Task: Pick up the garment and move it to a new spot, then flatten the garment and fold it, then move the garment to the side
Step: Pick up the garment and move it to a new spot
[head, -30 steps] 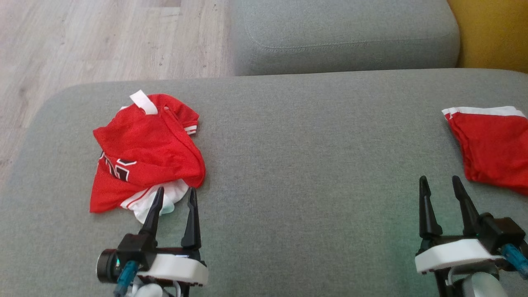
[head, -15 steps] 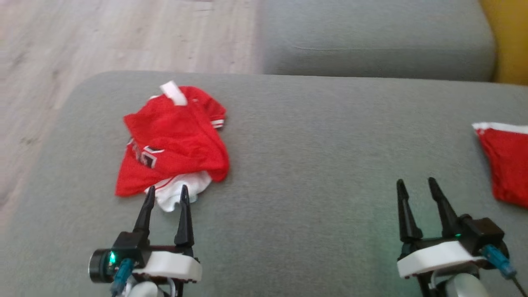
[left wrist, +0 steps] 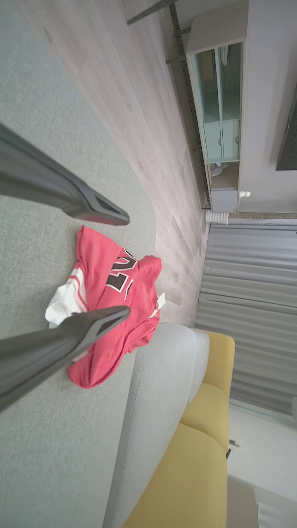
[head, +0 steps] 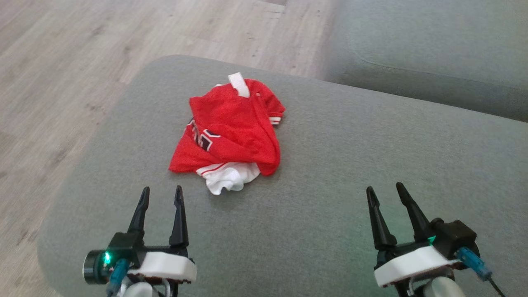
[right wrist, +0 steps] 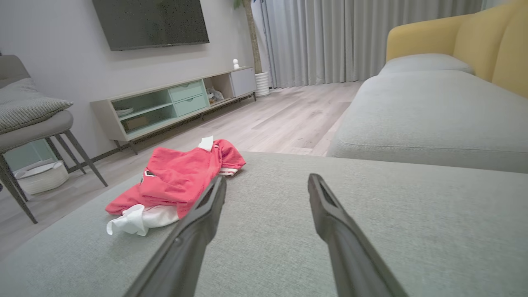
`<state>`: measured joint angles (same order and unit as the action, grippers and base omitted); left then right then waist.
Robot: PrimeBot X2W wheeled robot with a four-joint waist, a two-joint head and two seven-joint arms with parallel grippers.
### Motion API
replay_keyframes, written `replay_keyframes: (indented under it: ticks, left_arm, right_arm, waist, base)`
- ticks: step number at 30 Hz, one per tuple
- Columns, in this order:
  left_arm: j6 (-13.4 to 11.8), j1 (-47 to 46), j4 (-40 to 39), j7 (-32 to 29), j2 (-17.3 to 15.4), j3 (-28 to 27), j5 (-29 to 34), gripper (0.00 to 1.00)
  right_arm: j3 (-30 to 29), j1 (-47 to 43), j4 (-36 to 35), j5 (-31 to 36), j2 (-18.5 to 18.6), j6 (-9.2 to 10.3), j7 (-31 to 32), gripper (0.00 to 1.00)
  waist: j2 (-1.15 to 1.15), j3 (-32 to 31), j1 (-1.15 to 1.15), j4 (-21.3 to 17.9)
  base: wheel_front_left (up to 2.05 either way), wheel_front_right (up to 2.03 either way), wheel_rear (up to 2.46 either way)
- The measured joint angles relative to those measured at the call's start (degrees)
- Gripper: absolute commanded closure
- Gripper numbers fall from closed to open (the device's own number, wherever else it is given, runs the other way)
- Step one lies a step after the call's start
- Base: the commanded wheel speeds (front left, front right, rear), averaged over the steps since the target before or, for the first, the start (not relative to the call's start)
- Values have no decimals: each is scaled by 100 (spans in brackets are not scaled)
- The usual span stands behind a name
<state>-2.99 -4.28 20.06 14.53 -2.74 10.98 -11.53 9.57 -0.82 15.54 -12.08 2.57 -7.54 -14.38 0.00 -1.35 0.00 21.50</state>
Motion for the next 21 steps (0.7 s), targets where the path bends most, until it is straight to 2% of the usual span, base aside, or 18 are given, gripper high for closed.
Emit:
replay_keyframes:
  ticks: [6, 14, 17, 21]
  left_arm:
    - [-2, 1, -10, 0, 0, 8, -19, 0]
    - [16, -97, -48, 0, 0, 129, -33, 0]
    - [154, -604, 94, 0, -3, 444, -26, 0]
    - [205, -1509, 399, -136, 12, 749, -31, 0]
  right_arm:
    - [69, 0, -1, -2, 0, 0, 0, 0]
    - [29, 23, -42, 63, 1, 0, 0, 0]
    - [-81, 133, -90, 213, 3, 0, 0, 0]
    - [-101, 332, -204, 258, 3, 0, 0, 0]
  waist:
    - [0, 54, 0, 209]
    - [0, 314, 0, 87]
    - [0, 533, 1, -12]
    - [0, 772, 1, -168]
  base:
    - [0, 0, 0]
    - [0, 0, 0]
    - [0, 0, 0]
    - [0, 0, 0]
